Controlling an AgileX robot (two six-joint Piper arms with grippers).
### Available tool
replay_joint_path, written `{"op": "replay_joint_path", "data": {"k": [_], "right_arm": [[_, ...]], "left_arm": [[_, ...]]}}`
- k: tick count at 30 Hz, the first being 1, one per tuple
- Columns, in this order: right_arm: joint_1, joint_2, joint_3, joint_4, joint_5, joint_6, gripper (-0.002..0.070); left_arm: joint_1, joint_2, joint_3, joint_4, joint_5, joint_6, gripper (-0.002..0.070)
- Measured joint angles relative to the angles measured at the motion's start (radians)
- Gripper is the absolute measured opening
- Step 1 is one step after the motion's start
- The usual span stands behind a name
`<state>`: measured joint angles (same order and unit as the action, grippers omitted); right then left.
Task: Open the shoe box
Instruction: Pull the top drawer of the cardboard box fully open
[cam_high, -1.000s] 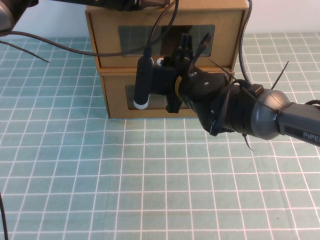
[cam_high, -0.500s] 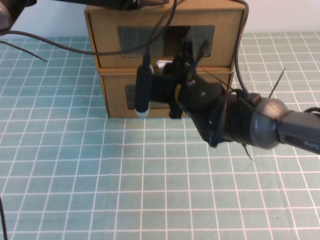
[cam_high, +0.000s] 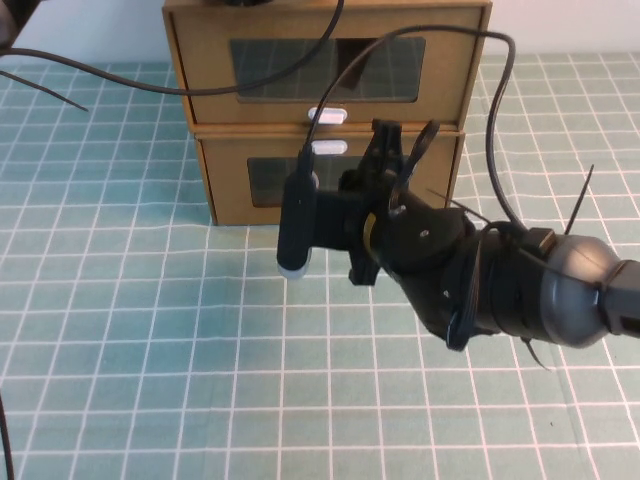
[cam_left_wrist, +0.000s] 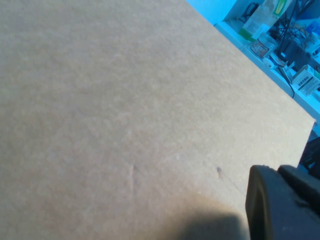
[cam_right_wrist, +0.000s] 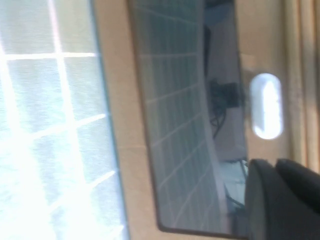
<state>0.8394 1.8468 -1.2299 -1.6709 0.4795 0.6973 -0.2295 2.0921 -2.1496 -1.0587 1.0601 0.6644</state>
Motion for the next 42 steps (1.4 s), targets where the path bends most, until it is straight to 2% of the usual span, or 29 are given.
{"op": "replay_joint_path", "data": {"k": [2, 8, 13, 21, 32, 35, 38, 42], "right_arm": [[0.000, 0.000, -0.019, 0.002, 0.008, 0.001, 0.0043], [-0.004, 0.002, -0.082, 0.002, -0.033, -0.063, 0.0251], [-0.019, 0.039, -0.145, 0.004, -0.031, -0.130, 0.0286], [-0.025, 0.108, -0.230, 0.004, -0.022, -0.138, 0.0289], [-0.103, 0.164, -0.294, -0.003, -0.077, -0.140, 0.0279], [-0.110, 0.181, -0.317, 0.010, -0.085, -0.138, 0.0228], [-0.114, 0.185, -0.333, 0.013, -0.085, -0.126, 0.0099], [-0.114, 0.187, -0.333, 0.011, -0.085, -0.122, 0.0083]], "left_arm": [[0.000, 0.000, -0.002, 0.000, 0.000, 0.000, -0.0004], [0.000, 0.000, -0.004, 0.000, 0.004, 0.000, -0.0004], [0.002, 0.002, -0.006, 0.000, 0.012, 0.000, -0.0004], [0.002, 0.003, -0.007, 0.000, 0.016, 0.000, -0.0003], [0.002, 0.004, -0.007, 0.000, 0.018, 0.019, -0.0004], [0.002, 0.004, -0.007, 0.002, 0.015, 0.019, -0.0003], [0.002, 0.004, -0.007, 0.004, 0.014, 0.019, -0.0003], [0.002, 0.004, -0.007, 0.006, 0.010, 0.019, -0.0004]]}}
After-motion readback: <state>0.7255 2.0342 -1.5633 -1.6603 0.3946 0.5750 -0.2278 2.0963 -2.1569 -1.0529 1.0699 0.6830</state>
